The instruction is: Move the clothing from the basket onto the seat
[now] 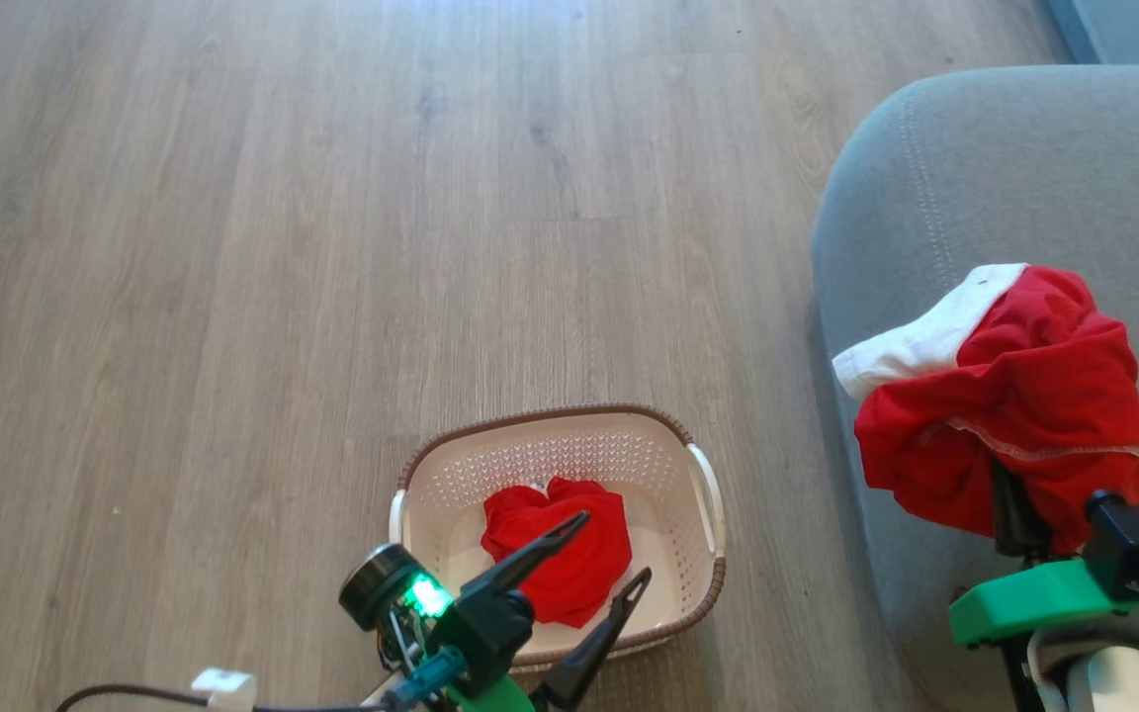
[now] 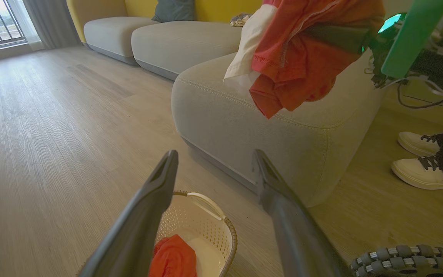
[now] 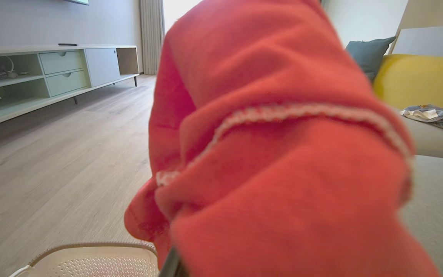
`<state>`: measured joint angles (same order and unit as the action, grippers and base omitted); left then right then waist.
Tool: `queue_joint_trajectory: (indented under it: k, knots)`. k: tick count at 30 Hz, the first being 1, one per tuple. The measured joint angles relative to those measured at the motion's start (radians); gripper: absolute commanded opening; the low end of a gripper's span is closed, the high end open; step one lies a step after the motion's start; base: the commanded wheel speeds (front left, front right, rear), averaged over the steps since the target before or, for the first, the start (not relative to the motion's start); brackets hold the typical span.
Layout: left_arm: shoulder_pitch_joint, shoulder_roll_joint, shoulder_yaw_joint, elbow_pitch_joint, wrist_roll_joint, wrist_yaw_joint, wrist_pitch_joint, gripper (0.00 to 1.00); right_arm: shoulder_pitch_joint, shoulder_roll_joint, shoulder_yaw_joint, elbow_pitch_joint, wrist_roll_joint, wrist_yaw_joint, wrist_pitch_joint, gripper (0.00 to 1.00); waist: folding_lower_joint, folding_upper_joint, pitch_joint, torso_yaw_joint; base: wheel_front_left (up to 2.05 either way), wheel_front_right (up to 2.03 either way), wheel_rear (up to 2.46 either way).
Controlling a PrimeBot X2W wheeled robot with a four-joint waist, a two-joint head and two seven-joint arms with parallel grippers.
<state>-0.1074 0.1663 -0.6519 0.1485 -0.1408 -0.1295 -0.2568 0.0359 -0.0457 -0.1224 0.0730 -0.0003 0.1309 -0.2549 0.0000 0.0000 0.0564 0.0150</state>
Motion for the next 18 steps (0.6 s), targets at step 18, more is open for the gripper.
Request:
queue_joint_trajectory:
  k: [18]
  knots:
    - [0.001, 0.006, -0.026, -0.020, 0.009, 0.000, 0.000, 1.00, -0.004, 0.002, 0.004, -0.036, -0.027, 0.000, 0.000, 0.00, 0.0000, 0.0000, 0.035, -0.164, 0.00, 0.00, 0.00]
